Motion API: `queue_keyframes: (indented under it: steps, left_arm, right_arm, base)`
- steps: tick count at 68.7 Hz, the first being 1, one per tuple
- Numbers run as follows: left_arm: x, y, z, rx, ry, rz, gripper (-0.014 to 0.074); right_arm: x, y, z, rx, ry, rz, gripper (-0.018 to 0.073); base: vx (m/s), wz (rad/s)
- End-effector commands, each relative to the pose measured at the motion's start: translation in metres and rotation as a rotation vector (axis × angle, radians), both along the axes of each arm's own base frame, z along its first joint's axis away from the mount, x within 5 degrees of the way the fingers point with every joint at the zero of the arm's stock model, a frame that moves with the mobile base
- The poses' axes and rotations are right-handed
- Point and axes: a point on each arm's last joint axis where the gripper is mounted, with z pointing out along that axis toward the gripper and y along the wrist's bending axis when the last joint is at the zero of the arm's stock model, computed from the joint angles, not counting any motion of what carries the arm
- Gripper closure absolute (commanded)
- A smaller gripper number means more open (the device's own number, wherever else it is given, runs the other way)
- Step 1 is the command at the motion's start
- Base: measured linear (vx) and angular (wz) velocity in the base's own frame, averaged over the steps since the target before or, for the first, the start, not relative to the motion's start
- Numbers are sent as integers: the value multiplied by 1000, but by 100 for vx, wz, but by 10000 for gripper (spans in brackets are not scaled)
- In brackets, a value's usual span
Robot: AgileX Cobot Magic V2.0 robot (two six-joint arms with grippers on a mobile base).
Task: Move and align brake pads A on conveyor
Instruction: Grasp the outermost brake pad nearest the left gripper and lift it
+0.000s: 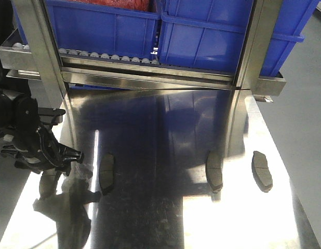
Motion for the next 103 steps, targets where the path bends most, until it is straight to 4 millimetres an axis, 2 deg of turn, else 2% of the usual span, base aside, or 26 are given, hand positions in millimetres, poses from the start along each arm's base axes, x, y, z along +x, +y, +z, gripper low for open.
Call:
queue_keyframes:
  steps: [1,17,26,35,48,57,66,81,93,103]
  left_arm:
    - [5,0,15,1,-65,35,103]
    - [8,0,7,7,-56,41,118]
    - [7,0,2,17,-25,37,183]
    - [7,0,-2,23,-13,23,321]
    - [8,1,-1,34,-15,15,608]
    - [7,1,4,44,-32,-2,605]
    - [0,3,25,39,-115,-23,603]
    - [-36,10,69,-29,-371,-37,603]
    - [-84,20,105,-66,-540,-38,603]
    - [-123,29,122,-102,-695,-42,603]
  right_arm:
    - [-2,0,6,-7,-81,-6,569]
    - [-2,0,6,-7,-81,-6,569]
    - [-2,0,6,-7,-81,-6,569]
    - [-2,0,6,-7,-81,-6,569]
    - [-2,0,6,-7,-81,-6,569]
    - [-2,0,6,-7,-81,-6,569]
    - [-2,0,6,-7,-81,-6,569]
    - [-2,0,6,-7,-81,-6,569]
    - [-2,0,6,-7,-81,-6,569]
    - [-2,0,6,-7,-81,-6,569]
  base:
    - [0,0]
    - [0,0]
    - [0,0]
    - [0,0]
    - [0,0]
    - [0,0]
    - [0,0]
    - [0,0]
    - [0,0]
    - [0,0]
